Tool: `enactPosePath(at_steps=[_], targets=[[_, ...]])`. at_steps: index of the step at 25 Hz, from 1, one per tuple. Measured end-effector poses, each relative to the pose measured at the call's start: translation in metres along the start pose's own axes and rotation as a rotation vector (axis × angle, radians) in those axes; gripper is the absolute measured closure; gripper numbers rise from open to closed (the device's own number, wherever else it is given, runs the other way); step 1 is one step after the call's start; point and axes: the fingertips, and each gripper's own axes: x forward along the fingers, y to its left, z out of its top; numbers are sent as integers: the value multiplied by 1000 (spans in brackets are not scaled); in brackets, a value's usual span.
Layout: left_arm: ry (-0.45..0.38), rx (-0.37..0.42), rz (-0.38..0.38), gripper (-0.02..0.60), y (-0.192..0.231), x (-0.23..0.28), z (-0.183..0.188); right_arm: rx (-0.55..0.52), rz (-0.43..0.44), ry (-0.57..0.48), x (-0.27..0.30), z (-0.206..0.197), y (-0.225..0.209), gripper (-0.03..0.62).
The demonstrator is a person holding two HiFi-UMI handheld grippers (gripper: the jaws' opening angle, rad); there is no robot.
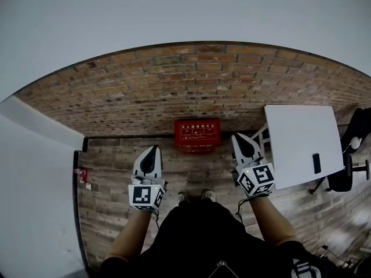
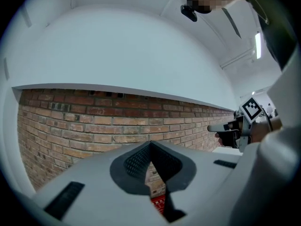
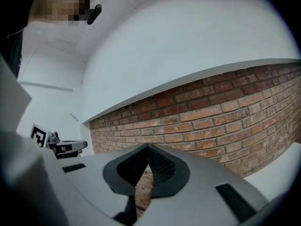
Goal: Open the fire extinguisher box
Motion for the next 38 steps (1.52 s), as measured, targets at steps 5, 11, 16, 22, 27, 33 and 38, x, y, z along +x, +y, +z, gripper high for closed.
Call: enactPosePath(at_steps=[5,11,16,22,27,33,38], targets=[[52,10,-18,531,12,13,-34,-9,-26,50,13,-29,-10,576],[144,-19,0,531,37,44,-117,-3,-69,137,49,-108,-41,576],[169,-41,34,531,60,81,-196,8,-109,173,79,-185,-81,576],[172,-52,27,531,69,119,-286,19,-144,216,101,-283,-118,576],[189,-24,6,531,66,135,-363,38,-132,222,120,-360,-140,576],[219,-53,3,531,65,148,-431,56,-148,255,137,-430,-161,576],[273,-90,47,531,73,153,-474,55,-128,289,147,-465,-164,576]])
